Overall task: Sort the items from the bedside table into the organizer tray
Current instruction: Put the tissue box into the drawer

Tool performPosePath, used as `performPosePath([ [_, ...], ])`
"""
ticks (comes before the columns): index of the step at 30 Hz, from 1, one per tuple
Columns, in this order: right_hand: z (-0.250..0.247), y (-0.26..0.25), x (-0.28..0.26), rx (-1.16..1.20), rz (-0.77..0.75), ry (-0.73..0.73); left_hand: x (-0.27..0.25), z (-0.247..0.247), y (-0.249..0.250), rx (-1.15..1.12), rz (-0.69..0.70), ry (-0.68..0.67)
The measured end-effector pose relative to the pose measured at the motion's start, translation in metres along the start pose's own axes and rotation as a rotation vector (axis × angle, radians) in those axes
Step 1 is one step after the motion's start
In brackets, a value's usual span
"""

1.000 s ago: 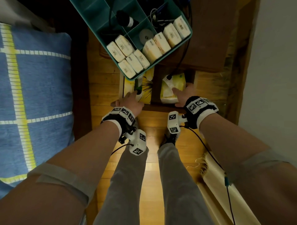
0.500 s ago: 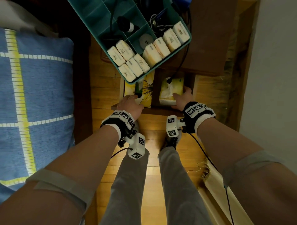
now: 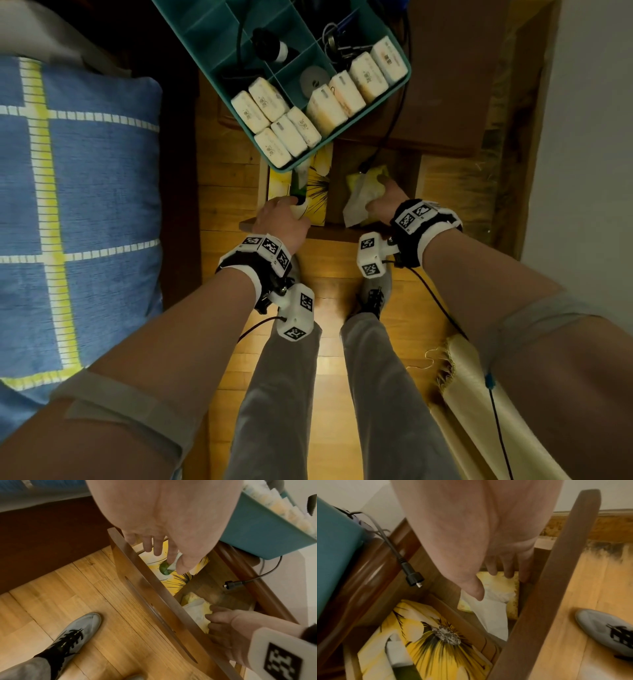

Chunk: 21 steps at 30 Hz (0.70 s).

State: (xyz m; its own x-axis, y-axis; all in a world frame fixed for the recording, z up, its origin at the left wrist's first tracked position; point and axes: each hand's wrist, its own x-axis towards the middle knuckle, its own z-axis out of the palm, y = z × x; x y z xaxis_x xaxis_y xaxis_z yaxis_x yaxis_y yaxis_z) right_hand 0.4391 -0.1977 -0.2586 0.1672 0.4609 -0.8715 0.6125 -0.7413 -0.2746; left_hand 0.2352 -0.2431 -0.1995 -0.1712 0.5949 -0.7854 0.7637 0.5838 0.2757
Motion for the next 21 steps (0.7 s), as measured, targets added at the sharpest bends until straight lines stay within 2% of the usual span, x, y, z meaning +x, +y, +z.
performPosePath([
  [6, 0.007, -0.007, 0.016, -0.159, 0.077, -0.122, 0.008, 0.002, -0.003, 0.049, -0.008, -0.018],
  [12, 0.012, -0.009, 0.022, -0.088, 0.097, -0.145, 0.011, 0.001, -0.003, 0.006, 0.019, -0.019],
  [21, 0.014, -0.016, 0.022, 0.030, 0.030, -0.206, 0.010, -0.002, 0.001, -0.011, 0.001, -0.024],
])
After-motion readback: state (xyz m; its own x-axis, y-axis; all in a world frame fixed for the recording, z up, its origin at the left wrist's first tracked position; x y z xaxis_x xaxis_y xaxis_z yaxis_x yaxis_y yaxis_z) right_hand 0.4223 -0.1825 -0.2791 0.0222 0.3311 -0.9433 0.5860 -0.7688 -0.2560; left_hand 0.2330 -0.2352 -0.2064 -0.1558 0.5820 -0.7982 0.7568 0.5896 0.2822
